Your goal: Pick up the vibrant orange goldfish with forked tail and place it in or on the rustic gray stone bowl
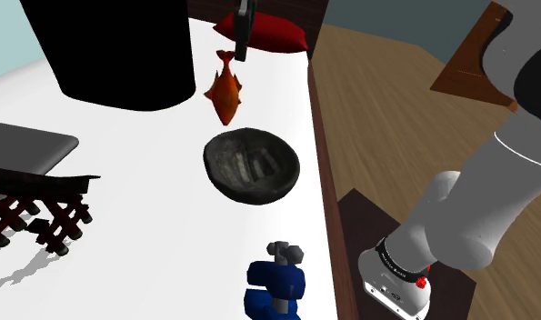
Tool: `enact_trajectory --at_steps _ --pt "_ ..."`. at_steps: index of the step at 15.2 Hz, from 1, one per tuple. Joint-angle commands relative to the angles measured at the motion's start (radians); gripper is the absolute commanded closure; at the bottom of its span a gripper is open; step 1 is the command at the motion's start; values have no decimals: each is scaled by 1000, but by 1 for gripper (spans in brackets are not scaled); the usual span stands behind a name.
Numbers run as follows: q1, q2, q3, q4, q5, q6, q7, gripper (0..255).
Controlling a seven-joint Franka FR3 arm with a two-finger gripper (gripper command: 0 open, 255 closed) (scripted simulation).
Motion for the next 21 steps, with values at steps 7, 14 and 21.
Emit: enact_trajectory --at_steps 7,14,21 --pt "39 -288 40 -325 53 44 80 255" --pt "74 -466 77 -514 99 63 142 255" --pt "77 -488 79 -603 104 130 136 255"
